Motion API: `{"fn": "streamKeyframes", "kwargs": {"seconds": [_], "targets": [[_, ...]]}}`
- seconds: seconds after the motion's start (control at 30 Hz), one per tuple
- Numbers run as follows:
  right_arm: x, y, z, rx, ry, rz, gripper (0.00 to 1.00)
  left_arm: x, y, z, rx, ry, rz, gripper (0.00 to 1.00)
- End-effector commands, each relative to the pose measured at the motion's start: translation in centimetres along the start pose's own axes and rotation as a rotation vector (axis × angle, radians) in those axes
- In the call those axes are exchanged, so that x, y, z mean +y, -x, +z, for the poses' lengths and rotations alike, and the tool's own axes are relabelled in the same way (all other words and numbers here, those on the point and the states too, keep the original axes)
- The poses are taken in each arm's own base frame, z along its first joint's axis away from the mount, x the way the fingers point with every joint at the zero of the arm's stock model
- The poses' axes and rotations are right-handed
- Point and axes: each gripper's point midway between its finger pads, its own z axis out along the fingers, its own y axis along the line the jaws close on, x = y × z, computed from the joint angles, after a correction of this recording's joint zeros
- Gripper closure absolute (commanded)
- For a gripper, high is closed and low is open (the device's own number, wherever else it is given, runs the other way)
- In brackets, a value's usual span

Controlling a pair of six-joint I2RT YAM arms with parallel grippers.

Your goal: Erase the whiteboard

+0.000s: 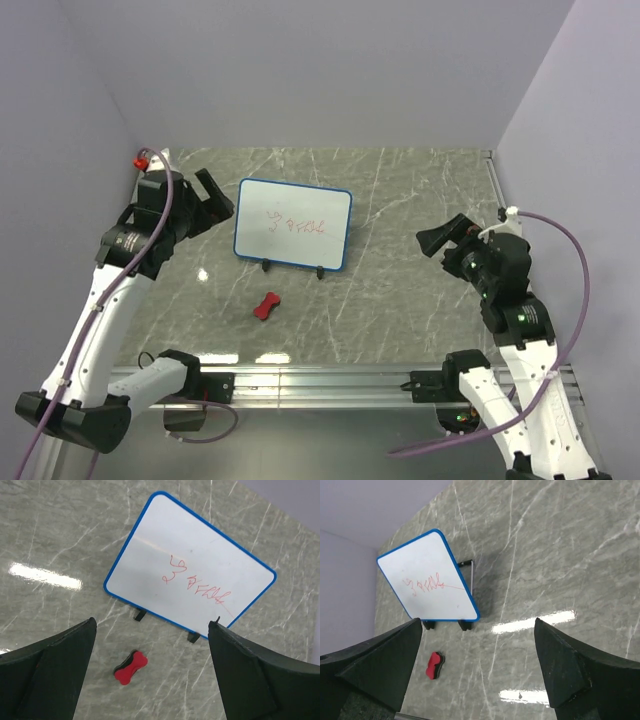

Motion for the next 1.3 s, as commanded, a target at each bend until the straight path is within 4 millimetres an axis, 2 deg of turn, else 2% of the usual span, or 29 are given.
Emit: {"fn": "streamKeyframes", "kwargs": {"seconds": [0.0,0.07,0.33,0.47,0.7,0.93,1.03,1.27], "targets": [[-0.4,-1.5,0.0,0.027,0.021,-0.006,0.0,-0.8,0.5,-1.3,-0.005,-0.024,0.044,0.0],[-0.4,-2.3,-0.3,0.051,0.036,-0.007,0.01,-1.8,-0.3,-1.4,0.018,-0.058,0.063,0.01],[-1.9,-3.8,-0.8,0.062,0.013,-0.069,0.01,-2.9,-4.5,0.1,0.107,-0.018,0.177,0.01],[-1.9,-4.5,-0.4,0.072,0.032,-0.071,0.02,-3.7,-6.1,-0.2,0.121,-0.03,0.214,0.0],[-1.8,-4.4,-0.3,0.07,0.033,-0.092,0.02,-3.8,-6.9,-0.3,0.131,-0.042,0.228,0.01],[-2.4,-4.6,0.0,0.078,0.006,-0.104,0.02,-3.6,-8.0,0.8,0.172,-0.012,0.276,0.01],[-2.7,-4.6,0.3,0.084,-0.015,-0.113,0.02,-3.2,-9.7,1.5,0.223,0.01,0.305,0.01],[-3.1,-5.2,1.2,0.137,-0.041,-0.131,0.04,-2.2,-17.5,2.2,0.407,0.053,0.418,0.0]]}}
